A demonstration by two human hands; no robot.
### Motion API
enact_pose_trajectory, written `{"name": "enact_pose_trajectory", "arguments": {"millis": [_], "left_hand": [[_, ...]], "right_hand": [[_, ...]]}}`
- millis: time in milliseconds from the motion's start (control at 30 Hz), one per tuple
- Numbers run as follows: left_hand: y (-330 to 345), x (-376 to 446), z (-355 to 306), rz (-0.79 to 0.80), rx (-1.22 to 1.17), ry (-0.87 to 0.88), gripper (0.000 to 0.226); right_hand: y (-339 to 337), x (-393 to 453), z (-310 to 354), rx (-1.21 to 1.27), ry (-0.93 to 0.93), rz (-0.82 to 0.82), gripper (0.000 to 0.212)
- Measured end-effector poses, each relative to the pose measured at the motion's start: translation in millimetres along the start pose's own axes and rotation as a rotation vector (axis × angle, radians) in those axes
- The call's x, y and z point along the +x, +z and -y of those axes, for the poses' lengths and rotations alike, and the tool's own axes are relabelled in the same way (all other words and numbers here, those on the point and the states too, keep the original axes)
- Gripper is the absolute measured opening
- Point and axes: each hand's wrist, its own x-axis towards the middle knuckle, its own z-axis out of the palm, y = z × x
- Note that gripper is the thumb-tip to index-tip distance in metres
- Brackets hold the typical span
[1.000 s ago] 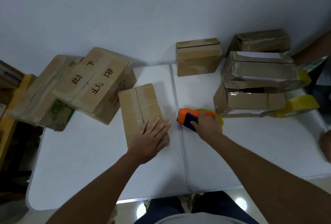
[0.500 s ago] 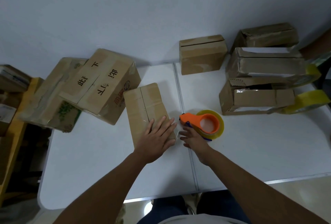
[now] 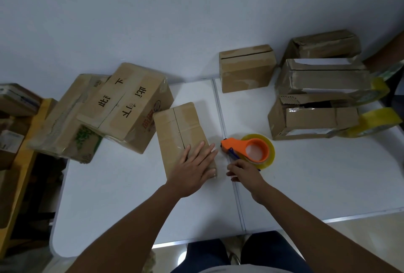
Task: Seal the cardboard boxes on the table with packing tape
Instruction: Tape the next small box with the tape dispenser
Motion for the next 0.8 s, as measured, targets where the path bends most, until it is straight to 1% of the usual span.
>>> {"name": "enact_pose_trajectory", "arguments": {"millis": [100,167,267,400,567,633,700,733,800], "left_hand": [[-3.3,0.3,2.5,0.007,-0.056,0.016,0.064],[-6.5,-1.0,7.0,0.049,-0.078,0.038,0.068],[-5.3,-5.9,14.0,0.044,-0.013,0.088,0.07],[1.4,-8.2,14.3,-0.037,0.077,0.091,0.069],[6.7,-8.8,10.4,-0.06,0.209,0.079,0.08],[4.5,-9.6,9.1,-0.053,0.194,0.062,0.085],[-0.6,-9.7,8.8,-0.032,0.128,0.063,0.091],[-3.2,-9.3,9.0,-0.03,0.089,0.056,0.089],[-5.5,-8.5,8.0,-0.044,0.046,0.03,0.078]], "right_hand": [[1.0,-2.0,3.0,-0.042,-0.031,-0.007,0.01],[-1.4,-3.3,3.5,-0.07,-0.05,-0.01,0.01],[-4.5,-2.1,1.9,-0.105,-0.072,-0.014,0.012],[-4.0,-0.6,-3.9,-0.136,-0.123,-0.043,0.013],[-1.4,3.2,-9.4,-0.166,-0.202,-0.086,0.011],[-0.9,3.2,-8.2,-0.159,-0.207,-0.092,0.013],[0.1,3.1,-6.7,-0.144,-0.219,-0.094,0.015],[1.0,3.5,-6.0,-0.135,-0.227,-0.097,0.017],[3.1,4.2,-5.2,-0.119,-0.241,-0.107,0.02]]}}
